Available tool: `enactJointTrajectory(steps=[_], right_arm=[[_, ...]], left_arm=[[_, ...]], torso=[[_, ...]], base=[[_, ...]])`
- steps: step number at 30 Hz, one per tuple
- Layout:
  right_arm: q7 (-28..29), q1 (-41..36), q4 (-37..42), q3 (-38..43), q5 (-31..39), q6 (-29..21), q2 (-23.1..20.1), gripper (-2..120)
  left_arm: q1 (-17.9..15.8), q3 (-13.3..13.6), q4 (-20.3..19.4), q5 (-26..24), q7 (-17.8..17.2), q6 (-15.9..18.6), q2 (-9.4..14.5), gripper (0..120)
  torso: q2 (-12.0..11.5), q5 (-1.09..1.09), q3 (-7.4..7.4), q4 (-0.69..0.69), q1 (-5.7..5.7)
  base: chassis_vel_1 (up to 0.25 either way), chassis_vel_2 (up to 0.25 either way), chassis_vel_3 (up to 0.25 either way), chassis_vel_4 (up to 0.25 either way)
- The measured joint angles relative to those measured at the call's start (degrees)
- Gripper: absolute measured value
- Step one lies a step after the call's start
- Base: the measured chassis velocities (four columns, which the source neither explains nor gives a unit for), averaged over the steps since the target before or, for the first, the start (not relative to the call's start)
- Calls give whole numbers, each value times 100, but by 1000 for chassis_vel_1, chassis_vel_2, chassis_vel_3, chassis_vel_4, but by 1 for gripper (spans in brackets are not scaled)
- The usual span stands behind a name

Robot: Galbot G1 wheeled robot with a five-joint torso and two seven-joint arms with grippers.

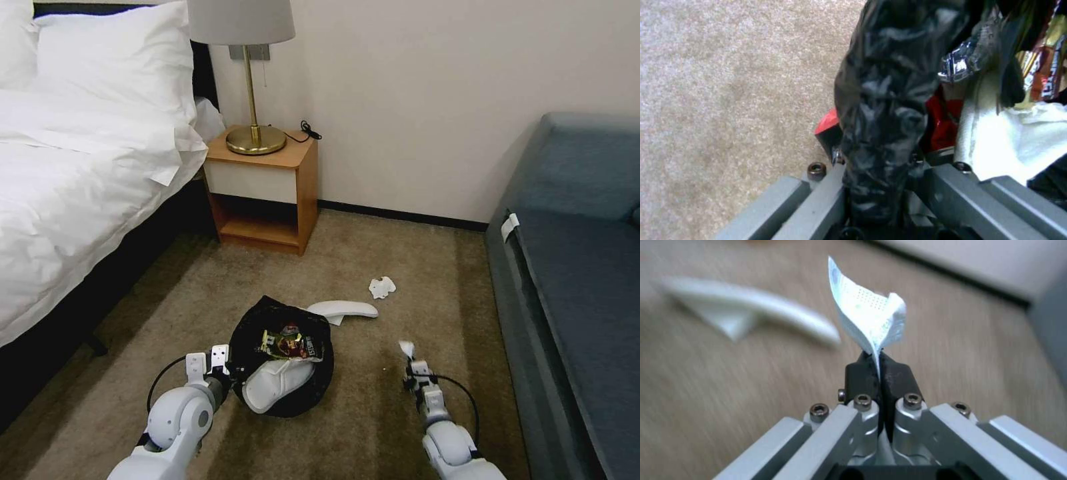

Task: Pick up the trash bin, then pick up the garbage on the floor and place it into the trash bin.

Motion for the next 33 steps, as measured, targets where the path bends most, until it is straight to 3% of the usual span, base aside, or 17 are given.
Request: enactJointTrajectory(steps=[7,21,27,29,33], right_arm=[[-43,-50,728,-251,-1214,585,108,0],[-27,-370,2408,-764,-1335,429,-108,0],[-41,-553,3001,-1047,-1115,286,-614,0],[-48,-566,3238,-1248,-784,111,-1037,0],[-33,-514,3369,-1427,-500,-33,-1278,0]], left_arm=[[-112,16,211,-6,196,0,185,0],[-285,15,449,62,374,2,121,0],[-322,45,563,190,517,-1,116,0],[-322,48,566,237,532,-2,88,0],[-321,41,562,271,550,-2,62,0]], torso=[[0,-2,0,0,0],[0,2,-1,1,0],[0,2,-1,1,-2],[0,2,0,0,-2],[0,2,0,0,-2]], base=[[0,0,0,0],[0,0,0,0],[0,0,0,0],[0,0,0,0],[0,0,0,0]])
